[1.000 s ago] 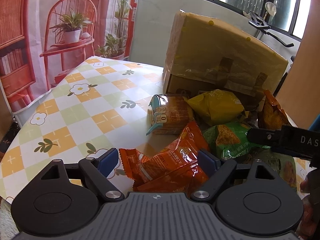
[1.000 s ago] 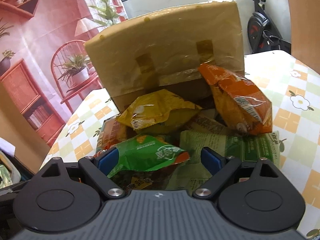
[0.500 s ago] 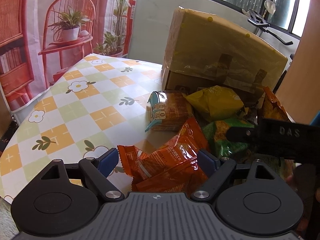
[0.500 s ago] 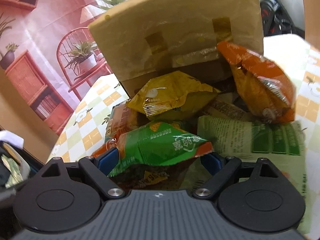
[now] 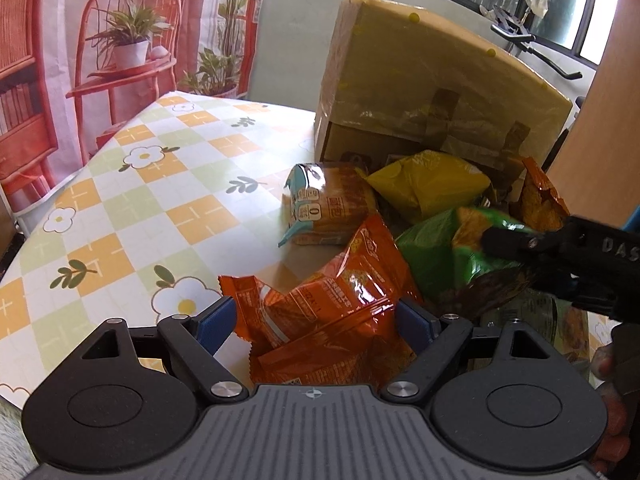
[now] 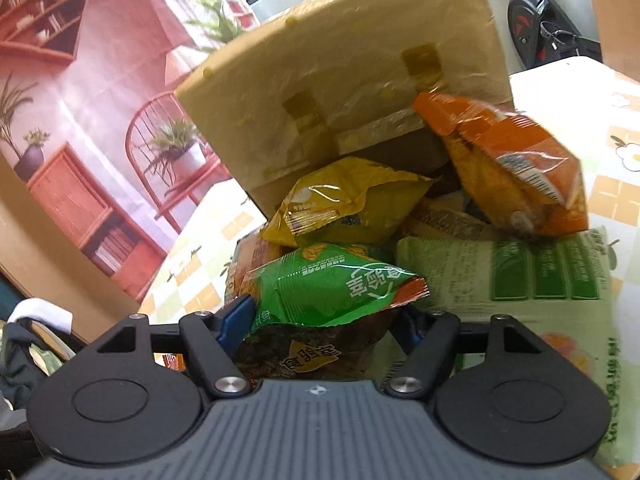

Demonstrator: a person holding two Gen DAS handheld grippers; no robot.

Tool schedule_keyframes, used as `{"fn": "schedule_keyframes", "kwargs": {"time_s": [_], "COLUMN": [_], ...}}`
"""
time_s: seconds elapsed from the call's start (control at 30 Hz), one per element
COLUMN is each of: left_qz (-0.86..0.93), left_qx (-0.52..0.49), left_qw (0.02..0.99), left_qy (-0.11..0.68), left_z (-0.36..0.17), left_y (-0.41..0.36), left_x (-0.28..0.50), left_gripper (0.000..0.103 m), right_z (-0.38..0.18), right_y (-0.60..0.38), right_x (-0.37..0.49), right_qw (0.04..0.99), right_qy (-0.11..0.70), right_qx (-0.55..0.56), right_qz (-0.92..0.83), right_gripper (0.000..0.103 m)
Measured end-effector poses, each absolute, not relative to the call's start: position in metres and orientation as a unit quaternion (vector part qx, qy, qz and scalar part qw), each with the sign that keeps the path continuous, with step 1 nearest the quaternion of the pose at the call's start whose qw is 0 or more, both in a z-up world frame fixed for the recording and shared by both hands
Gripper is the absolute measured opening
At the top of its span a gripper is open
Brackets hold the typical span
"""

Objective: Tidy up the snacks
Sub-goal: 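Close the left tool on the orange bag while the right tool grasps the green bag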

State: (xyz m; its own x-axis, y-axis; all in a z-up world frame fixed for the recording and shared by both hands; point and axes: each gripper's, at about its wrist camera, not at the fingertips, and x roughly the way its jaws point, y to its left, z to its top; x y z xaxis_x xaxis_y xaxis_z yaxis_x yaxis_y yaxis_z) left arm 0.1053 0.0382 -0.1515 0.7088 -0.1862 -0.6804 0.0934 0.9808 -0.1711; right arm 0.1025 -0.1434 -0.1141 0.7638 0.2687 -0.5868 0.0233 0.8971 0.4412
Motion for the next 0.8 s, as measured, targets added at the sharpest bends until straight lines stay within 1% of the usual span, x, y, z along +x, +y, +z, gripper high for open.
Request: {"fn": "schedule_keyframes", "kwargs": {"time_s": [0.33, 0.43, 0.67, 0.73, 0.8], "left_qz": [-0.075, -0.072, -0.070, -0.071, -0.079], "left_qx": [-0.071, -0.079, -0.101, -0.113, -0.146], "left_qw": [0.917, 0.914, 0.909, 0.903, 0.883], "left_qy": [0.384, 0.390, 0.399, 0.409, 0.439], "left_z": [-0.158, -0.163, -0.170, -0.174, -0.186], "left_y": [0.039, 0.039, 0.044, 0.047, 0.053], "left_x": [0.112, 0.119, 0.121, 0.124, 0.131], "left_gripper": [0.092, 0.099, 0.102, 0.103, 0.103], "right_z": [-0.112, -0.113, -0.114, -0.114, -0.114], "right_y": [-0.147, -0.149, -0.152, -0.152, -0.153], "right_x": [0.097, 0.098, 0.098, 0.098, 0.098], "right_qw": [0.918, 0.917, 0.916, 0.915, 0.915], "right_qy": [0.325, 0.326, 0.326, 0.326, 0.326], "right_qx": [0.218, 0.220, 0.224, 0.226, 0.228], "right_qz": [0.062, 0.063, 0.068, 0.069, 0.069], "right_gripper": [0.073, 0.073, 0.073, 0.073, 0.073]}}
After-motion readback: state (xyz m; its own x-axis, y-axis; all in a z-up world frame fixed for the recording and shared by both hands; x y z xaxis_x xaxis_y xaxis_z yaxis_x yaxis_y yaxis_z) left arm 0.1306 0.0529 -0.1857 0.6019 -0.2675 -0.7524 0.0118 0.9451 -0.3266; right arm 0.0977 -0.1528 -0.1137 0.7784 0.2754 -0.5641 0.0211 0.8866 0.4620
